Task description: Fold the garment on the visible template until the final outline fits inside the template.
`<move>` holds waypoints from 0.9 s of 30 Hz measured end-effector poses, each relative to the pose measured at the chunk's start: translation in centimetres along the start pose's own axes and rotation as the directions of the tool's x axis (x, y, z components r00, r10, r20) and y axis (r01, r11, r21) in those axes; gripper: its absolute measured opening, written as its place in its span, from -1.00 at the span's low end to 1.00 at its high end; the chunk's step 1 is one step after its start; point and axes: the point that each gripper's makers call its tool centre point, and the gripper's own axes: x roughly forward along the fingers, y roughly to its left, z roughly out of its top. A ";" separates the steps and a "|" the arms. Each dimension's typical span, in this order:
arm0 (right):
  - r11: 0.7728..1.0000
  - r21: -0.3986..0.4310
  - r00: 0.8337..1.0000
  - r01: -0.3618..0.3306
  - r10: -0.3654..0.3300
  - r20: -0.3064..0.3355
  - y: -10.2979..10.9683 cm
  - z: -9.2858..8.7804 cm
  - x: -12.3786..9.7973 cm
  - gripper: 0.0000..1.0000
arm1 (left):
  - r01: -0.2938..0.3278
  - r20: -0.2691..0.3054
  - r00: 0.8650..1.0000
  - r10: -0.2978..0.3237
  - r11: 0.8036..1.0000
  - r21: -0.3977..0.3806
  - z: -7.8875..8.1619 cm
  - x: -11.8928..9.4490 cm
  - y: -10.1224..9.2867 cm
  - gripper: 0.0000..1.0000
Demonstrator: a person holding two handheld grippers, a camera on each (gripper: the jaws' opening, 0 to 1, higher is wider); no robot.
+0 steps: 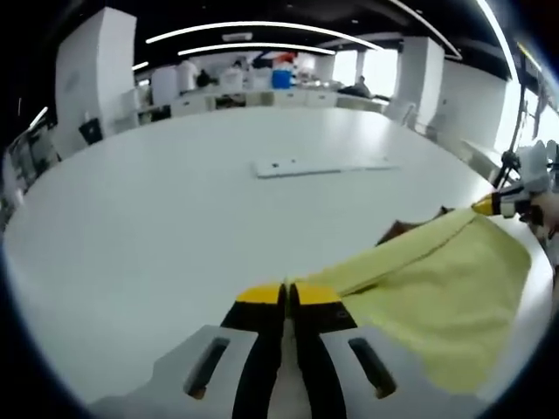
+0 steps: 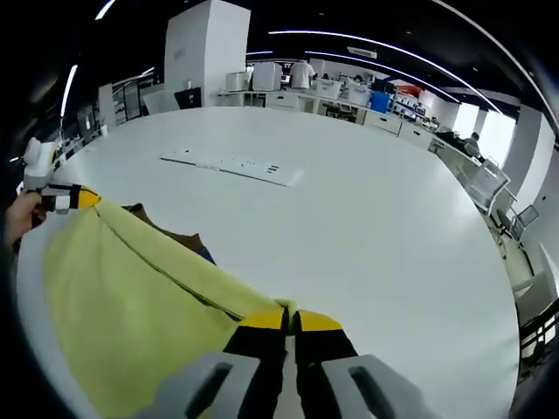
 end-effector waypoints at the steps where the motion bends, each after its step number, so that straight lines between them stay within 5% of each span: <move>1: 1.000 0.005 1.000 -0.001 0.001 0.006 0.0 0.1 -0.1 -0.95 | 0.005 0.006 1.000 -0.005 1.000 0.013 0.2 -0.2 0.0 -0.86; 5: 1.000 -0.001 0.999 0.013 -0.013 0.038 -0.4 0.8 -0.8 -0.55 | 0.056 0.047 0.997 -0.059 0.997 0.058 1.1 -0.7 -0.4 -0.61; 8: 1.000 -0.023 0.999 -0.011 0.012 0.051 -0.1 1.3 -1.5 -0.43 | 0.109 0.064 0.991 -0.117 0.987 0.118 1.5 -1.4 -1.1 -0.53; 16: 0.996 -0.084 0.998 -0.043 0.046 0.033 0.1 0.8 -2.5 -0.39 | 0.160 0.027 0.984 -0.175 0.948 0.276 0.4 -2.4 -1.3 -0.43; 27: 0.992 -0.124 0.999 -0.026 0.031 0.038 -0.3 0.5 -1.2 -0.40 | 0.116 0.033 0.991 -0.128 0.960 0.254 0.3 -1.0 -0.2 -0.43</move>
